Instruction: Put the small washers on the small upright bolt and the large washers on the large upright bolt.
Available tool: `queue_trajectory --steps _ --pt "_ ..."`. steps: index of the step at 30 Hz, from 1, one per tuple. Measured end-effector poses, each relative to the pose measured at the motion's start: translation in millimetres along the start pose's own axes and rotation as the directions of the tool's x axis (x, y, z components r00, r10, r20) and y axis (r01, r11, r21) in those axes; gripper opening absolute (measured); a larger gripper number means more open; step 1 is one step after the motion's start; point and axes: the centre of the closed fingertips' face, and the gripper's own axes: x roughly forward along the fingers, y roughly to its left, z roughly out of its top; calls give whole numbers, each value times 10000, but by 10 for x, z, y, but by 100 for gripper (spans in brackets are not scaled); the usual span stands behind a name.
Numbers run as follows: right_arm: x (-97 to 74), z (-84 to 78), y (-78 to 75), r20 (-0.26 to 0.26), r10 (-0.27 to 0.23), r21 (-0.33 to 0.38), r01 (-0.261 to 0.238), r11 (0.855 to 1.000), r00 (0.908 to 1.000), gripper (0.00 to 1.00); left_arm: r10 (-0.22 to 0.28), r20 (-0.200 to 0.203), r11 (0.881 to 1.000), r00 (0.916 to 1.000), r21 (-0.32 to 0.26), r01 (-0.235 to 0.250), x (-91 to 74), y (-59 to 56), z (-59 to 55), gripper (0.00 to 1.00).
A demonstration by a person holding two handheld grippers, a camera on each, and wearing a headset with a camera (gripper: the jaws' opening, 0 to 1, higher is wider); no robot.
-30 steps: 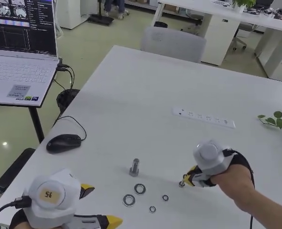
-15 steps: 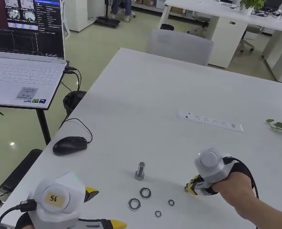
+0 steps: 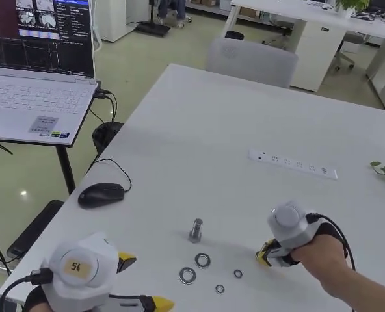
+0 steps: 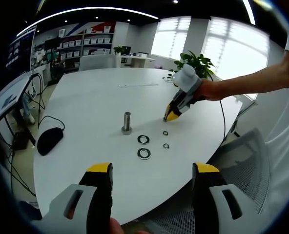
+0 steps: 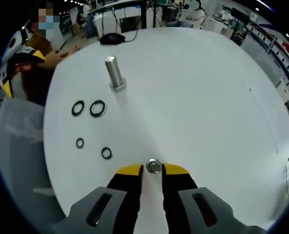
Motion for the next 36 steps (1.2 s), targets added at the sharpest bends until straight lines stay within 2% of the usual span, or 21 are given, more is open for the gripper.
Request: queue_trajectory --steps 7,12,15,18,21,30,36 --pt "-157 -6 -32 364 -161 222 153 9996 9992 21 3 47 10000 10000 76 -4 -14 -13 29 66" --pt "-289 -73 -41 664 -343 544 307 9980 9972 26 -38 53 9999 10000 168 37 -9 -34 39 66" --pt "-371 -85 0 1151 -334 1022 217 9945 9928 28 -79 79 9998 9999 197 78 -7 -52 48 66" --pt "-415 -142 9 1277 -439 1186 287 9925 9908 29 -108 75 9997 9999 232 106 -4 -69 51 66" --pt "-452 -198 82 1582 -437 1610 179 9868 9864 29 -156 74 9995 9999 292 154 1 -86 57 66" --pt "-336 -390 391 1462 -133 1766 -129 9842 9892 29 -170 80 9993 9998 327 167 -6 -95 55 66" --pt "-242 -347 517 1487 142 1766 -407 9834 9888 28 -154 74 9994 9999 323 152 -15 -93 50 66"
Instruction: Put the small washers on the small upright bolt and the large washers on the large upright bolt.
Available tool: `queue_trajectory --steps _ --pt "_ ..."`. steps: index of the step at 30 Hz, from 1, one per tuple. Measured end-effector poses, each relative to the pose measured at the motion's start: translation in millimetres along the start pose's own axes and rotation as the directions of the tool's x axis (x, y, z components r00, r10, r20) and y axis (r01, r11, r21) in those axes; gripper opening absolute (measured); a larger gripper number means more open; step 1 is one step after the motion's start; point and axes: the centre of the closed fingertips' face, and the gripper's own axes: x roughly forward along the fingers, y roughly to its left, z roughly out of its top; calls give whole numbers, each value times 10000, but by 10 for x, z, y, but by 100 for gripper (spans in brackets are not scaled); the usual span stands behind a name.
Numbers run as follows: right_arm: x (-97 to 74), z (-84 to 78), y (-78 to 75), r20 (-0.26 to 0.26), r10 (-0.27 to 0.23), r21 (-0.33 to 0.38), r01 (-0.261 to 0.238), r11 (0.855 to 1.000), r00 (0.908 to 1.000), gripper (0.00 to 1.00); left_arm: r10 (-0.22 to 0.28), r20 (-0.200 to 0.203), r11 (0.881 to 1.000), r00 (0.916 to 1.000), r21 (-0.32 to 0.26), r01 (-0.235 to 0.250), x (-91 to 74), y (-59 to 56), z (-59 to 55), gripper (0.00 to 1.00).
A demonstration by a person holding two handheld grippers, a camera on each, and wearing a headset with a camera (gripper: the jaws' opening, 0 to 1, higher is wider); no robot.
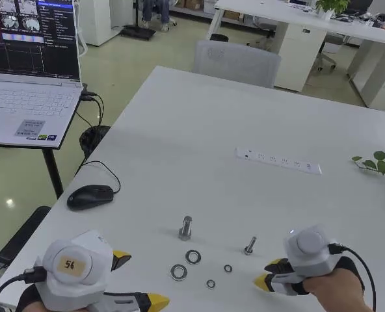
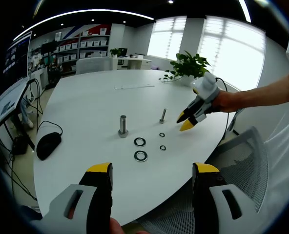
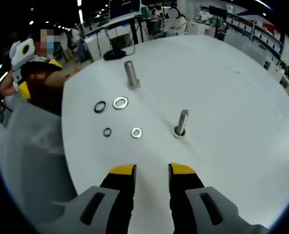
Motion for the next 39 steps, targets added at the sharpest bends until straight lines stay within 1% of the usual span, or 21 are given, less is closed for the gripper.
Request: queue_trajectory --steps 9,16,21,25,28,29,30,32,34,37,39 --pt "155 157 149 93 381 -90 -381 9992 9992 28 17 23 10000 10000 -47 -17 11 2 -3 66" --pt "283 316 300 104 706 -473 -700 9964 9975 28 -39 -15 10000 10000 -56 39 25 -27 -26 66" --pt "393 337 371 -112 863 -791 -869 9931 9962 27 -44 -33 10000 10000 -87 44 21 -22 -42 66" --pt "438 342 371 -340 771 -1093 -804 9908 9964 27 11 4 9999 10000 -138 -11 -1 6 -39 66" --pt "475 333 330 -568 671 -1365 -743 9879 9961 26 49 2 9999 10000 -153 -49 -11 27 -43 66" --pt "475 353 317 -477 667 -1510 -732 9858 9966 25 55 6 9999 10000 -157 -55 -13 30 -42 66" --pt "481 353 306 -555 650 -1433 -723 9870 9963 24 56 11 9999 10000 -163 -56 -15 32 -40 66" --pt "489 371 280 -600 592 -1547 -678 9856 9964 24 66 17 9998 10000 -168 -66 -17 39 -42 66" --pt "494 377 266 -723 542 -1812 -665 9812 9959 24 66 13 9998 10000 -177 -66 -16 40 -41 66" --pt "502 375 247 -999 368 -2380 -598 9694 9943 24 33 10 9998 10000 -175 -33 -8 33 -36 66" --pt "502 377 251 -1076 343 -2488 -603 9667 9936 24 15 1 9999 10000 -145 -15 -2 30 -33 66"
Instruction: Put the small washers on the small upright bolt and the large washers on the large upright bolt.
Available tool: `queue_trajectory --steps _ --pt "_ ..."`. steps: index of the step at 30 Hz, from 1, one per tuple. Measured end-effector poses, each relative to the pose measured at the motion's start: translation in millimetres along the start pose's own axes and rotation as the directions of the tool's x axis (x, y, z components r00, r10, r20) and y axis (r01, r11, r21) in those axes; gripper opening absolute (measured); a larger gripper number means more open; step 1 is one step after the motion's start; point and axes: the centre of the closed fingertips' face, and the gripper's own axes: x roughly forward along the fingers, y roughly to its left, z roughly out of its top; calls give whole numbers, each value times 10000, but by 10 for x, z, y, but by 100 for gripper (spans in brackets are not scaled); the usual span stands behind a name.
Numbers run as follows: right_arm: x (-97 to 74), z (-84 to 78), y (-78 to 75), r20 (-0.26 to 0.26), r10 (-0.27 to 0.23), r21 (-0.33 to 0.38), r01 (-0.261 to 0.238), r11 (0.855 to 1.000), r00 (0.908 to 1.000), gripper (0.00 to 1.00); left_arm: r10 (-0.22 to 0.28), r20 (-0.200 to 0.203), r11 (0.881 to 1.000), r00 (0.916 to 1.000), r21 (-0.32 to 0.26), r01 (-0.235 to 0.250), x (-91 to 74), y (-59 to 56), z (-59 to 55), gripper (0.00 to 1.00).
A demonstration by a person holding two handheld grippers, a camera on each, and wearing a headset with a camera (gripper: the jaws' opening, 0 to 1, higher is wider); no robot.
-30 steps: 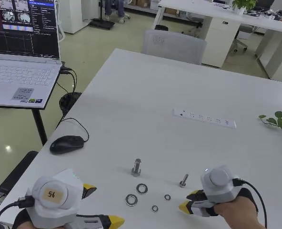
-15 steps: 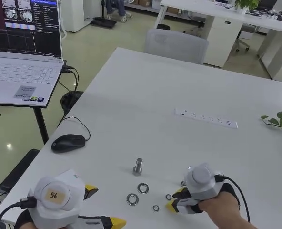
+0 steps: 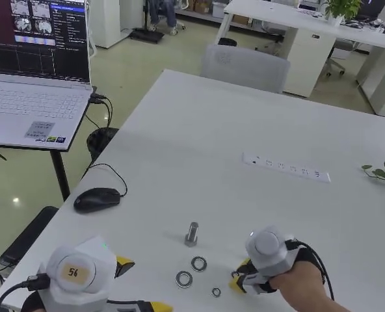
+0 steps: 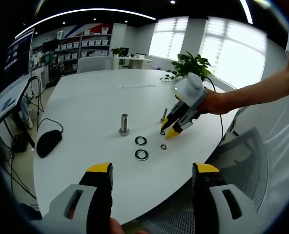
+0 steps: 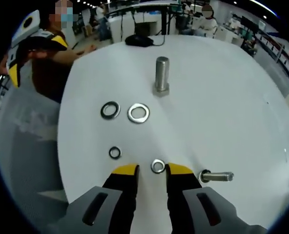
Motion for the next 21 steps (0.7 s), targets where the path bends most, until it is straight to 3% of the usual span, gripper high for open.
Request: queue_trajectory --steps 8,21 --pt "18 -4 -26 -92 19 -145 -21 9999 10000 24 18 -6 10000 10000 -33 -18 8 16 3 66" --pt "7 -41 -80 -298 -185 -162 181 9997 9994 15 55 -4 9999 10000 -94 -55 25 16 1 66"
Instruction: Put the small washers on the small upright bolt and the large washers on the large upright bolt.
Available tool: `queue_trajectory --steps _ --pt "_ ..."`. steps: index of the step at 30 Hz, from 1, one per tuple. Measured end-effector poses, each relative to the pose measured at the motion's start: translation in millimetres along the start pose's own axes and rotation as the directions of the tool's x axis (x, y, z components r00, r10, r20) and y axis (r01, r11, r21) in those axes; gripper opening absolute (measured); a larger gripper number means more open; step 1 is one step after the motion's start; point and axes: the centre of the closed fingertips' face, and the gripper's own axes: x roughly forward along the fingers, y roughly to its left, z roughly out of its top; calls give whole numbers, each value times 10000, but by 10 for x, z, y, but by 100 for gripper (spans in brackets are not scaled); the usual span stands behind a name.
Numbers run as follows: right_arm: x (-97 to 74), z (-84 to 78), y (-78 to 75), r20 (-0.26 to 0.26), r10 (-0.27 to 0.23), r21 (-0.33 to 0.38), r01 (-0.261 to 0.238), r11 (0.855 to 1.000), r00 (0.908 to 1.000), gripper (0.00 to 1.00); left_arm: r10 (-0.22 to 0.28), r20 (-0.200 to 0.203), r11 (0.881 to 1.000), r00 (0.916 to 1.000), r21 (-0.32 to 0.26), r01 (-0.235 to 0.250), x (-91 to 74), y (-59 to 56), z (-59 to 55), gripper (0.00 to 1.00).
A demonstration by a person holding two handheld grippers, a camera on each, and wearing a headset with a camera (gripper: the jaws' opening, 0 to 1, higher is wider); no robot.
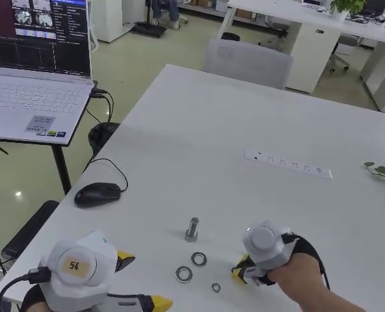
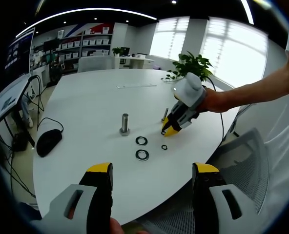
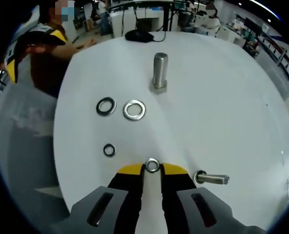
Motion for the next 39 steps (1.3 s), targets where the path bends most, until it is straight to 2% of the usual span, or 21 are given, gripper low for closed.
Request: queue_trajectory --steps 6,13,20,29,39 --pt "-6 -5 2 78 -137 132 136 9998 9999 14 -34 -19 10000 10000 36 34 10 -19 6 65" --pt "-35 -34 29 483 -147 731 112 9973 9987 14 21 -24 10000 10000 39 -21 -1 14 3 65" --pt "-148 -45 37 918 -325 1197 214 9926 9952 14 30 -18 10000 10000 -6 -30 -8 20 -3 65" --pt "-266 -205 -42 1064 -616 1768 421 9833 9924 14 -65 15 10000 10000 44 65 21 -10 19 65" --pt "-522 -261 -195 1305 -1265 2087 975 9731 9833 14 -86 -49 9999 10000 77 86 10 -26 -1 65"
